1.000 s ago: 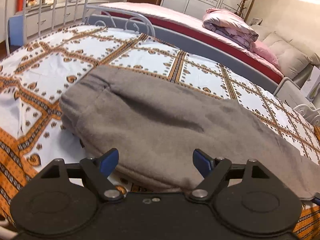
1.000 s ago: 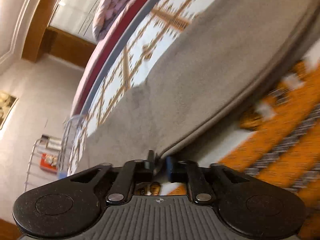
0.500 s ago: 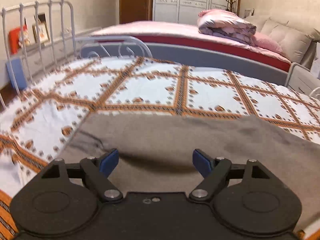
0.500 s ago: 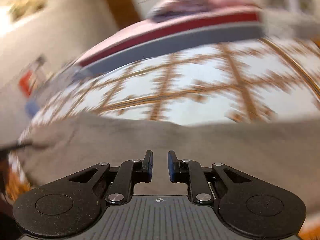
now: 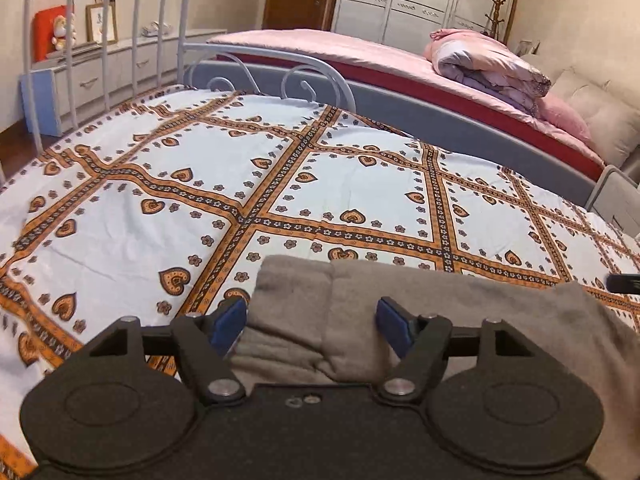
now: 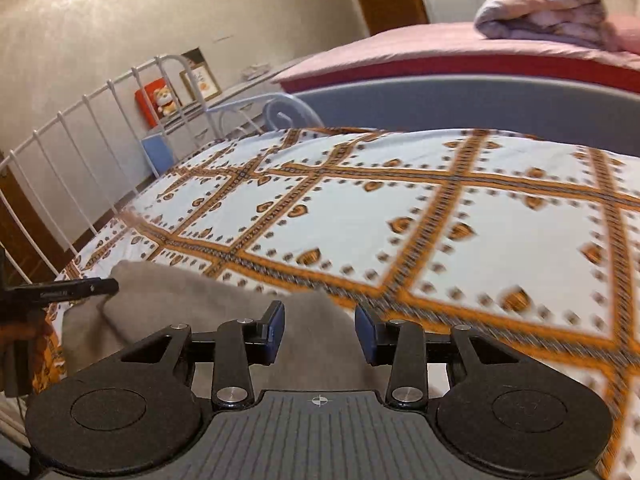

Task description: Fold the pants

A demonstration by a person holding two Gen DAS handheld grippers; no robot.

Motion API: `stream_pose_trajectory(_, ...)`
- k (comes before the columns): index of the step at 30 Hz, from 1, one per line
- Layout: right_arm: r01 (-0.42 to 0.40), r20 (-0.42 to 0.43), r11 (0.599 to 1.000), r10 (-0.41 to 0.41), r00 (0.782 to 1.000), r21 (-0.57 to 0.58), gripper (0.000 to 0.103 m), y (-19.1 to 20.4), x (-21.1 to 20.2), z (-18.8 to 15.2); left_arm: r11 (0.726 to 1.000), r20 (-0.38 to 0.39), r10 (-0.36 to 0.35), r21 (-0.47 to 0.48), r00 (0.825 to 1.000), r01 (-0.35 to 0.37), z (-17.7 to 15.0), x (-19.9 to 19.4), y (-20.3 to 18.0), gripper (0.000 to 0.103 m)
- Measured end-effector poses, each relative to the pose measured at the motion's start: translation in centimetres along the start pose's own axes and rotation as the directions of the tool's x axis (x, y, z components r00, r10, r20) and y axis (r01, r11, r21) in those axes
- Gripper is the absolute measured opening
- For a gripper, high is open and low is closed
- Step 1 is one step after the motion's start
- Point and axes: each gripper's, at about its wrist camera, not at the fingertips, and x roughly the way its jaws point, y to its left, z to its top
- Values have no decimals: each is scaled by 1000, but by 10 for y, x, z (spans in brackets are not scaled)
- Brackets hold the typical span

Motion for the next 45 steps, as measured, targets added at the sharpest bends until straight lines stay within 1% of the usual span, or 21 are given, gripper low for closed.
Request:
stream_pose_trajectory(4,-8,-52,1000,7,999,-25,40,-1,36,13,1000,-3,-16,-7,1000,16,3,9,9,63)
stream_pose_trajectory(7,-2,-113,999,-4,994,-53,40,-2,54,11,998,-16,-47,-44,999,47,3,12,16,56)
stream_pose_trajectory(8,-6,-123,999,0,992,-50,40,-3,58,10,997,-22,-59,-47,998,58,2,12,17,51)
stream_pose_trajectory(12,-24,-129,998,18,991,-49,39,-2,59,7,993,-19,-92,-82,996,90,-1,12,21,48)
stream_pose_trajectory(16,-19,-136,998,10,991,-61,39,0,62,6,995,-14,-78,-56,997,77,-3,13,18,47)
stream_pose_trajectory(17,-28,-142,997,19,990,-66,35,1,63,6,996,-22,-76,-44,997,75,-4,16,16,42)
stream_pose_trajectory(18,-30,-143,996,18,990,-83,11,3,64,5,996,-23,-78,-32,997,77,-5,17,14,36)
stream_pose_trajectory(20,-5,-142,988,-17,990,-156,11,14,64,2,998,4,-63,-4,998,63,-3,14,11,28)
stream_pose_trajectory(22,43,-82,978,-61,995,-205,8,25,58,5,998,47,-32,54,998,30,1,9,2,27)
stream_pose_trajectory(24,79,-36,975,-89,995,-207,6,28,56,11,995,49,-13,101,999,8,2,13,-2,27)
stream_pose_trajectory(26,130,-57,961,-148,987,-244,5,28,71,9,995,16,-10,102,1000,8,-2,26,3,27)
stream_pose_trajectory(28,139,-110,957,-172,979,-255,5,24,88,0,996,22,-18,83,1000,16,-6,29,7,28)
stream_pose_trajectory(29,148,-95,951,-179,979,-271,5,26,89,-3,997,22,-20,78,1000,18,-4,27,7,30)
stream_pose_trajectory(30,151,-86,951,-180,980,-268,5,27,86,-2,997,29,-16,71,999,14,-2,23,9,33)
stream_pose_trajectory(32,154,-41,959,-168,985,-237,5,26,69,4,999,47,-12,54,999,9,3,6,9,34)
stream_pose_trajectory(35,185,61,960,-176,982,-211,5,25,24,7,997,112,21,78,994,-30,5,-28,3,31)
stream_pose_trajectory(38,215,105,956,-197,975,-198,5,15,-29,-6,998,120,-15,70,993,6,-2,-49,-4,31)
stream_pose_trajectory(39,214,110,959,-196,975,-186,5,6,-45,-12,997,101,-20,83,995,11,-8,-50,-9,31)
stream_pose_trajectory(40,234,96,956,-220,971,-177,5,-3,-57,-19,995,77,-30,97,997,23,-14,-46,-14,31)
stream_pose_trajectory(42,256,55,954,-251,967,-155,5,-15,-68,-35,989,29,-39,142,999,35,-23,-33,-27,31)
stream_pose_trajectory(45,248,-17,958,-253,967,-142,5,-15,-55,-56,975,13,28,222,1000,-31,-29,-15,-41,35)
